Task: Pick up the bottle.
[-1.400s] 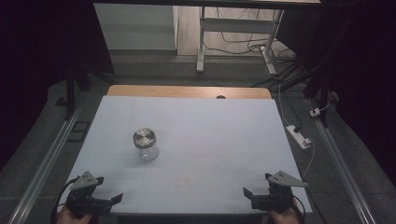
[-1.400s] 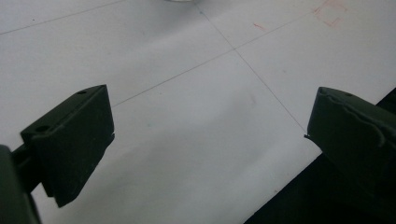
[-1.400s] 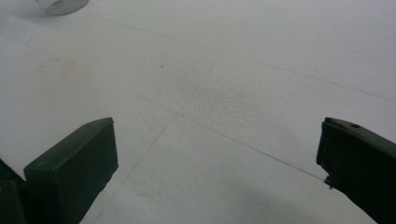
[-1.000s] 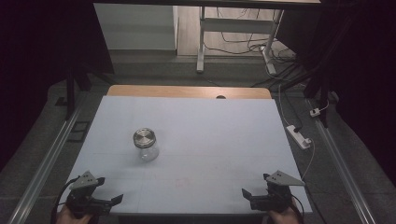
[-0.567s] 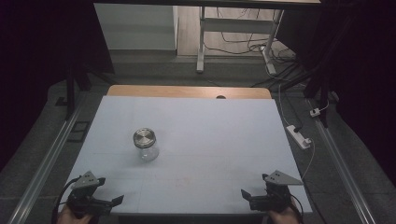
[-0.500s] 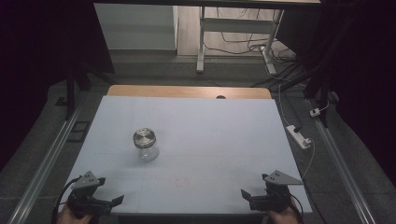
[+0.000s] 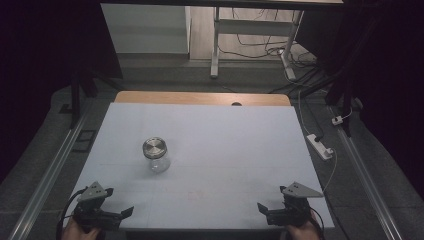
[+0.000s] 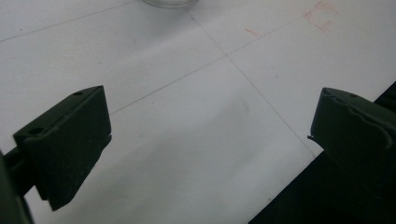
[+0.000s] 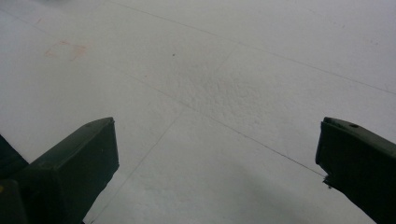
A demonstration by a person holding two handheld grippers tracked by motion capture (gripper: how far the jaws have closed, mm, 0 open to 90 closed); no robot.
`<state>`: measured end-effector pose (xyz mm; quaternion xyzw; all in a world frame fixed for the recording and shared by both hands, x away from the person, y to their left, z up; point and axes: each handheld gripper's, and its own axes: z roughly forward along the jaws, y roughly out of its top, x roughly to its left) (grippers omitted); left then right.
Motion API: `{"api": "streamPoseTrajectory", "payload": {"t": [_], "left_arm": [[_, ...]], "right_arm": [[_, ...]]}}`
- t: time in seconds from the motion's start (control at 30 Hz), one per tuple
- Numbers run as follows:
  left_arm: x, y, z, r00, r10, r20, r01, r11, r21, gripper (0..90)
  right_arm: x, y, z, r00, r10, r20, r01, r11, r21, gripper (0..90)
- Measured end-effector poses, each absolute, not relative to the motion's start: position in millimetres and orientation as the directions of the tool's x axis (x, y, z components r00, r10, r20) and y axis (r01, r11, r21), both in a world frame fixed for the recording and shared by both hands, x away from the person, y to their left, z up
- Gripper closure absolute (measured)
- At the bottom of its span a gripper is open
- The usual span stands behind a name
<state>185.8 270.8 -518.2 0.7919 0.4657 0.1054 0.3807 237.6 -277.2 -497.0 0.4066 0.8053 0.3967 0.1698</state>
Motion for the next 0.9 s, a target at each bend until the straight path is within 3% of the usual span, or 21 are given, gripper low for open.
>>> {"api": "streamPoseTrajectory", "payload": {"t": [0.9], "left_arm": [[227,259,-518,0.649,0.745,-0.155,0.551,-0.319,0.771,0.0]], "right_arm": [[238,-277,-497,-0.622,0.781,0.054,0.518,0.359,0.776,0.0]]}}
